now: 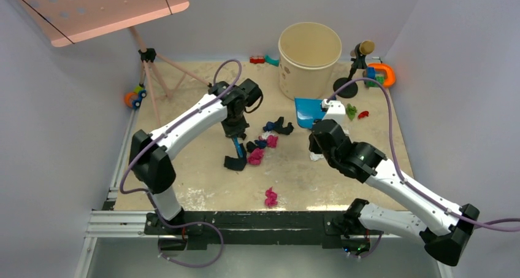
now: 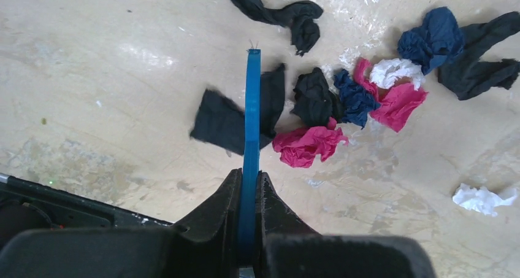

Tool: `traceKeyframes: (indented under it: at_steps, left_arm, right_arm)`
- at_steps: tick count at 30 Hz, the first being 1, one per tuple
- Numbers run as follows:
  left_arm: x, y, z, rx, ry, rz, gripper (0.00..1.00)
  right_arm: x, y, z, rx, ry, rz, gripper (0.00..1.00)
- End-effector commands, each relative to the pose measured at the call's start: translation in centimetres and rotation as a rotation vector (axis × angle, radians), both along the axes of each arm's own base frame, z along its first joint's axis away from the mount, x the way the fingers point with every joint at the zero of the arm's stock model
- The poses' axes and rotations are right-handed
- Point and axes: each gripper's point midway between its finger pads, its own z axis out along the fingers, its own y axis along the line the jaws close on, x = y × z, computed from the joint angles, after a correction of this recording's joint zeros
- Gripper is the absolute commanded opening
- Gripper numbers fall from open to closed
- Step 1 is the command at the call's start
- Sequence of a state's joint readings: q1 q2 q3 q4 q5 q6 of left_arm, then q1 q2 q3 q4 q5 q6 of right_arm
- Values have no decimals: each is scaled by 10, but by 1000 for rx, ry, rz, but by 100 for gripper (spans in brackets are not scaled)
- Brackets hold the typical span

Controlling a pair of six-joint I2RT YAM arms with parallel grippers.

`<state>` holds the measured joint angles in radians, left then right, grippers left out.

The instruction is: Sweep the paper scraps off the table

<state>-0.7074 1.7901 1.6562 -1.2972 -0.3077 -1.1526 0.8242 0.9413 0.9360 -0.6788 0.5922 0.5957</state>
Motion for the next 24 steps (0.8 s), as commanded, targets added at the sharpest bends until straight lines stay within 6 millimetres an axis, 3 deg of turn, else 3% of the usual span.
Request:
traceKeyframes:
  at_steps: [1,5,8,11,17,20,24]
  left_arm:
    - [-11,29,34,7,-121,76,0]
    - [-30,60,29,118,-87,99,0]
    - [-18,78,30,225,-142,60,0]
    - [5,66,22,247,-116,-75,0]
    - [15,71,3,460,87,-114,0]
    - [11,57,-21,396,120,-123,0]
    - [14,23,-49,202,100,-143,0]
  right_arm:
    - [4,2,1,33,-17,-25,0]
    - [6,5,-1,32,-11,-20,0]
    - [7,8,0,36,-15,-9,0]
    - [7,9,2,35,-15,0,0]
    - [4,3,11,48,-34,-12,0]
    - [3,2,15,63,-49,-12,0]
    - [4,2,20,65,-57,-11,0]
